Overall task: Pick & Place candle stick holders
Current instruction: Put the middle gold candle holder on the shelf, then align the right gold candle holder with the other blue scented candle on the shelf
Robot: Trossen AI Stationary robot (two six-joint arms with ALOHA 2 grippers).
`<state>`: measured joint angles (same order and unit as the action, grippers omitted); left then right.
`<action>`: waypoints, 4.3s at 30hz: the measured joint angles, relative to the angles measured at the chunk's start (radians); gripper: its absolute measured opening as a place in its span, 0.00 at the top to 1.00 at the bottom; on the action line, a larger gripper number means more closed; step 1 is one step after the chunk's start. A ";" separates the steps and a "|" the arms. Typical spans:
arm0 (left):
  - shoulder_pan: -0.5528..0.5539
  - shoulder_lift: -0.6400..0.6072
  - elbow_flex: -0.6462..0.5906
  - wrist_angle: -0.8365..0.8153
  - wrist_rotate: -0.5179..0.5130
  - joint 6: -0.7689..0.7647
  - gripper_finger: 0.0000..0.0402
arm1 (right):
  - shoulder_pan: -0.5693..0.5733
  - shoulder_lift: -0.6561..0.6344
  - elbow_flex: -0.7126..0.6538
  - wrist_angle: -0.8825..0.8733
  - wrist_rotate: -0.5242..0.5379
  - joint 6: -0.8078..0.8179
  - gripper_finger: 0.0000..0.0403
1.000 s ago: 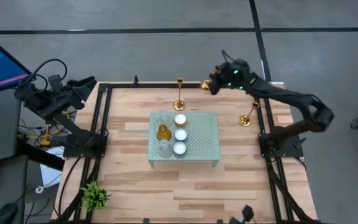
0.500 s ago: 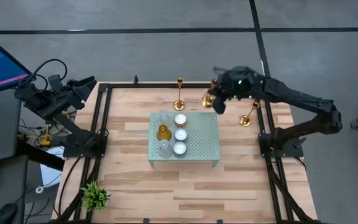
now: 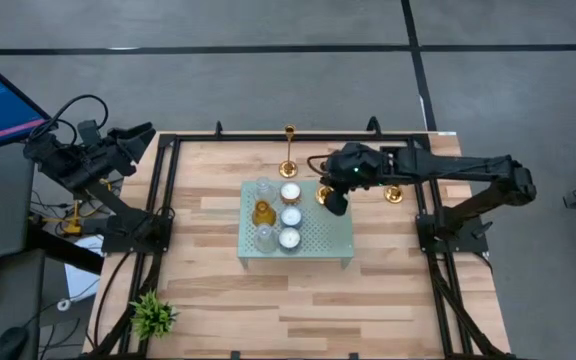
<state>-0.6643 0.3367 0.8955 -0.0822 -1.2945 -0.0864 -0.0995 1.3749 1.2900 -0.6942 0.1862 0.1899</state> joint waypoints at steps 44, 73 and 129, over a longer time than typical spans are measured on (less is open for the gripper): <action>0.000 0.066 0.000 0.025 0.031 -0.008 0.31 | 0.013 -0.111 -0.137 0.177 0.070 -0.120 1.00; 0.000 0.112 0.000 0.032 -0.019 0.004 0.31 | -0.021 -0.061 -0.136 0.140 -0.030 -0.137 0.87; 0.182 0.351 0.196 0.072 -0.032 0.109 0.28 | 0.265 -0.197 -0.076 -0.877 0.182 1.394 0.31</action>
<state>-0.4826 0.6876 1.0920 -0.0105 -1.3262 0.0223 0.1651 1.1783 1.2142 -1.5707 0.3679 1.5839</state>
